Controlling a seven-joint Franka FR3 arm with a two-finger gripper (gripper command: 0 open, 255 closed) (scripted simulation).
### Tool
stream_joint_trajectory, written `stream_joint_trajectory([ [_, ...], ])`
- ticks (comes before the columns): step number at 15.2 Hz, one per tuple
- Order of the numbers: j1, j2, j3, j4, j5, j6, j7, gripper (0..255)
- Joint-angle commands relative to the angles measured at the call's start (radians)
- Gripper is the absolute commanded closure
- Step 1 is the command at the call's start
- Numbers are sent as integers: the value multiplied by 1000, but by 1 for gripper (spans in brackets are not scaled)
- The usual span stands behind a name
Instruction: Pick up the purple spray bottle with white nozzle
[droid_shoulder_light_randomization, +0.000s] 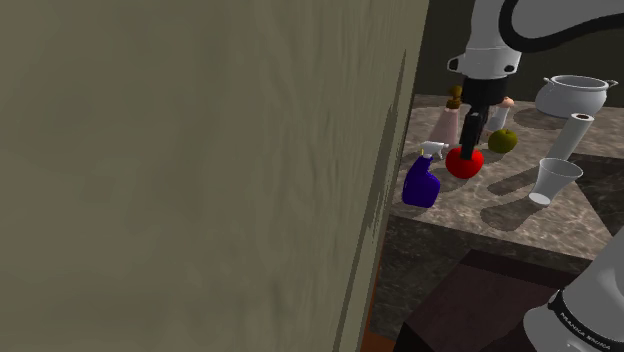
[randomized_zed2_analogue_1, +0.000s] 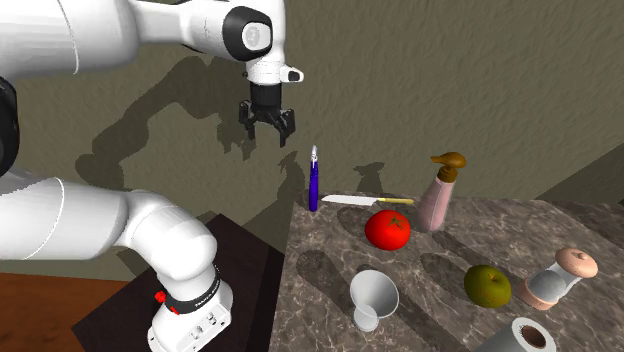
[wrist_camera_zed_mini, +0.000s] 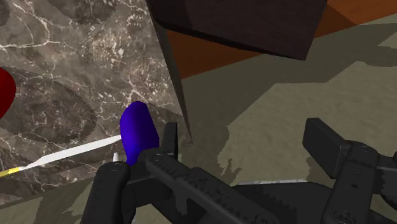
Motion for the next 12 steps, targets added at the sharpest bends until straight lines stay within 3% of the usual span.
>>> stream_joint_trajectory([
  [1,-5,56,-20,11,-22,72,-44,0],
  [12,-16,338,-101,117,-69,371,-233,0],
])
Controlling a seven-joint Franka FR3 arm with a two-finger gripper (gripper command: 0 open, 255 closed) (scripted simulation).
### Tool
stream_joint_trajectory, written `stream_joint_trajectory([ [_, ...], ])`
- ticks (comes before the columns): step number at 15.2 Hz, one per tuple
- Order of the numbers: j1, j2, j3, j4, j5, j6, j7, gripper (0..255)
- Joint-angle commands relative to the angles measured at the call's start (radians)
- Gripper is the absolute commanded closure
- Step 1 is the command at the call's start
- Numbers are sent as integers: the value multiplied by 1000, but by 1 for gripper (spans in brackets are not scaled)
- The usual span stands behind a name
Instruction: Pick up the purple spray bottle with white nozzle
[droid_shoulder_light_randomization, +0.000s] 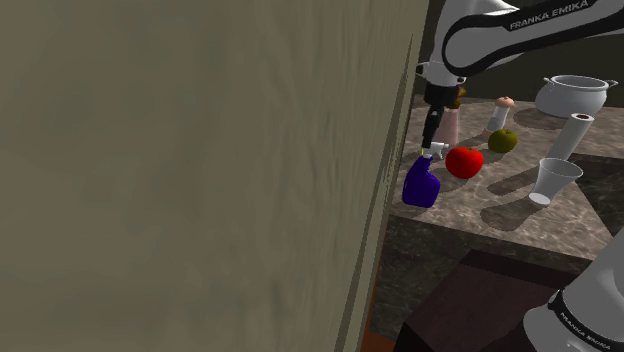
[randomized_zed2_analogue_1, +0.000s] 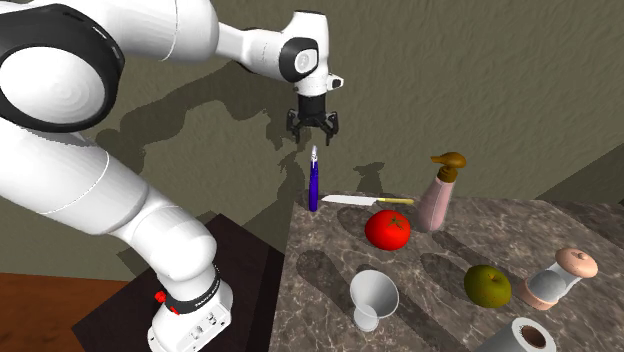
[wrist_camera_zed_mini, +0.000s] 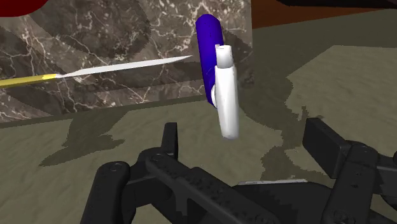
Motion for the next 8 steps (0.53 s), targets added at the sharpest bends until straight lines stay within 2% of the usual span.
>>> stream_joint_trajectory([
  [1,-1,22,-5,-7,-1,36,-11,0],
  [8,-1,44,-7,-63,-1,114,-11,0],
])
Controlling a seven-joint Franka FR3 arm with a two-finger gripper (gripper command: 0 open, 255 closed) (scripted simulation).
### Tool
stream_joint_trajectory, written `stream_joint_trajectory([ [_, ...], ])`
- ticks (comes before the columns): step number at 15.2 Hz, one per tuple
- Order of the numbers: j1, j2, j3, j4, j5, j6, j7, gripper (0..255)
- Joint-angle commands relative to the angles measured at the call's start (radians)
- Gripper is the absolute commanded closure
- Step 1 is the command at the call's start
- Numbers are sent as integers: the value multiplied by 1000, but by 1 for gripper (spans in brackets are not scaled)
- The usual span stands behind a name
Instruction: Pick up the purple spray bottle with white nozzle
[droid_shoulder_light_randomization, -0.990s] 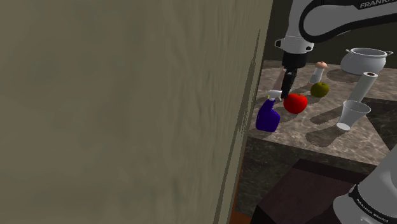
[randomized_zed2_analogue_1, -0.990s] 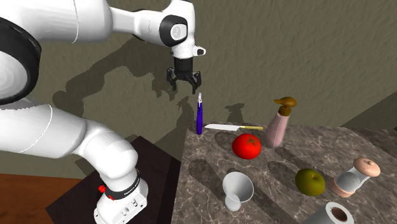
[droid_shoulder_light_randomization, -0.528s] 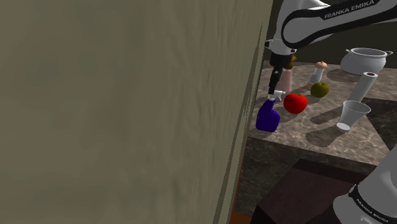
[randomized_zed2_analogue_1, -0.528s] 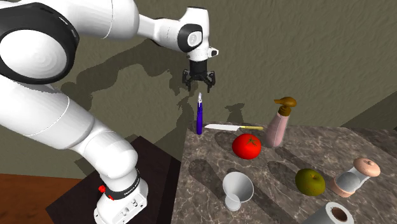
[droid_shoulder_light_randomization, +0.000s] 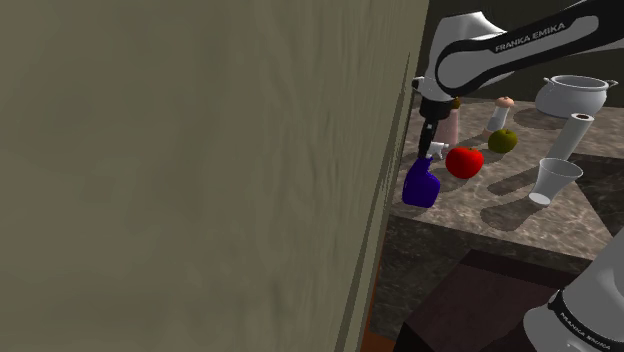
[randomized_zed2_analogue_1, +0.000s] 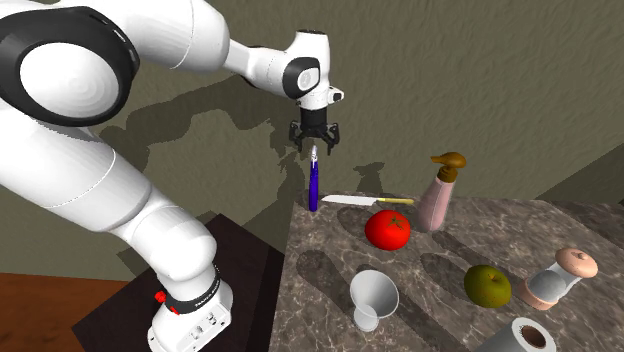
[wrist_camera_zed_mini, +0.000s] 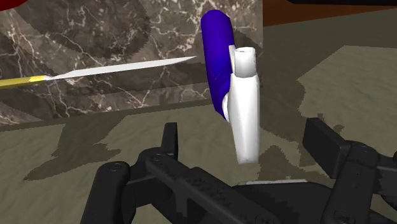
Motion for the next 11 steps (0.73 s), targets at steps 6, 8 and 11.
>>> stream_joint_trajectory([
  [6,0,1,0,-5,0,6,1,255],
  [8,0,1,0,-5,0,6,1,255],
  [11,-1,-4,-1,6,0,-9,-1,255],
])
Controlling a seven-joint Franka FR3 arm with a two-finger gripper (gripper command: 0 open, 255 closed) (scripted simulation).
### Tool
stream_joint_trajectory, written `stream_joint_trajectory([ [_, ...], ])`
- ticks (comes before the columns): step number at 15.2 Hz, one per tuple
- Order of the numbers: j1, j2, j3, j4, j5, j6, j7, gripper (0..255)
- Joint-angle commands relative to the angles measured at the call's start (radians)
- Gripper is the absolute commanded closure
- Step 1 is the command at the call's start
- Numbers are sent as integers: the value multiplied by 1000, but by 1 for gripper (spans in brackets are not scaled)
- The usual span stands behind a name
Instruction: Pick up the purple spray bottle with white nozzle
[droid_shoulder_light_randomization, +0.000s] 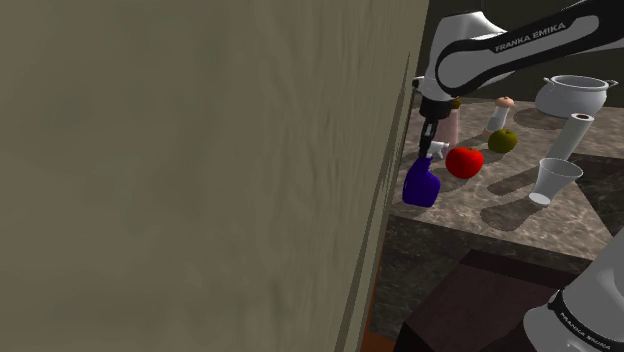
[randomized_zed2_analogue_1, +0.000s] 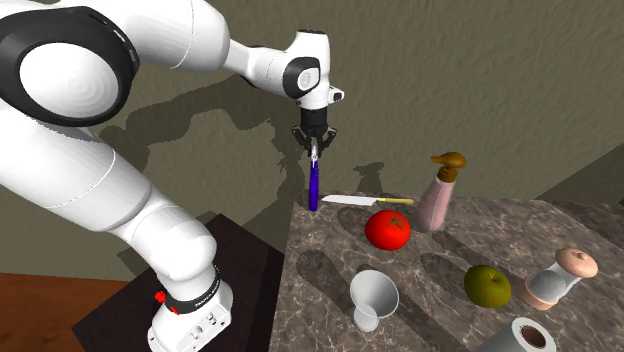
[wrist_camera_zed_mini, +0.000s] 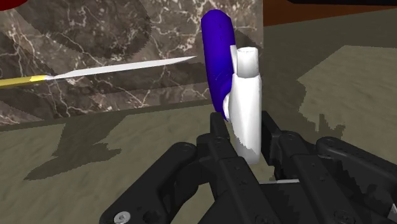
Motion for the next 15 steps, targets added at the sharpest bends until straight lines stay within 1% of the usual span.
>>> stream_joint_trajectory([
  [1,0,-8,1,14,0,-22,0,255],
  [14,1,-43,5,158,1,-201,0,255],
  [15,1,-43,5,160,1,-203,0,255],
])
